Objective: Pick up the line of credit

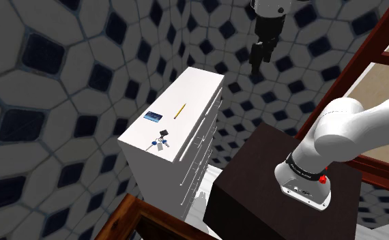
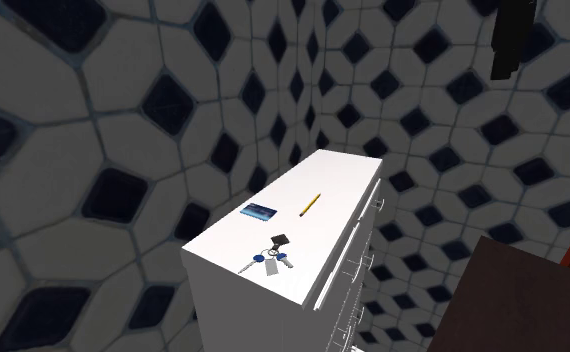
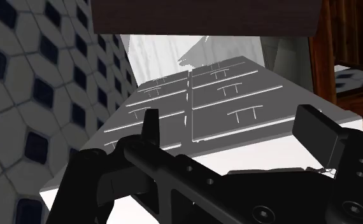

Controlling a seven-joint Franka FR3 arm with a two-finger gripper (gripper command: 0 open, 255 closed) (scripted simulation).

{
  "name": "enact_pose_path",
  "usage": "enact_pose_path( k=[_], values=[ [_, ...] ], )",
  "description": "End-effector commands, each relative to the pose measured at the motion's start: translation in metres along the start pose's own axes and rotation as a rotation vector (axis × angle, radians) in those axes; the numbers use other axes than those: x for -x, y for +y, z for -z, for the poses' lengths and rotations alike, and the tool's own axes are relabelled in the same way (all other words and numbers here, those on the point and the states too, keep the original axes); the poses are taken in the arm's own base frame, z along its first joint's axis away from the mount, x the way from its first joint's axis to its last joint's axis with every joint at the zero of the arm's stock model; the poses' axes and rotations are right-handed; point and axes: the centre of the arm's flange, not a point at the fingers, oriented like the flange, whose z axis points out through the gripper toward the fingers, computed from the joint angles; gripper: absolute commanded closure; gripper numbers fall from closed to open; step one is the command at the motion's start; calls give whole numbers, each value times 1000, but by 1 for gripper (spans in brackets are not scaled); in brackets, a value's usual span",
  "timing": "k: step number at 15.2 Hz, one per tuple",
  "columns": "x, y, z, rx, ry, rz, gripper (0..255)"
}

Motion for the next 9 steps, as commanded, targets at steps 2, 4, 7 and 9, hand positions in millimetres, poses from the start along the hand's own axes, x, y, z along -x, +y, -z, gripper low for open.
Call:
enact_pose_path(
  k=[2, 4, 7, 9],
  values=[
    [-6, -3, -9, -4, 17, 6, 0],
    [-19, -10, -26, -12, 51, 19, 0],
    [-39, -21, -52, -24, 101, 37, 0],
    [-54, -29, -68, -32, 135, 50, 0]
  ],
)
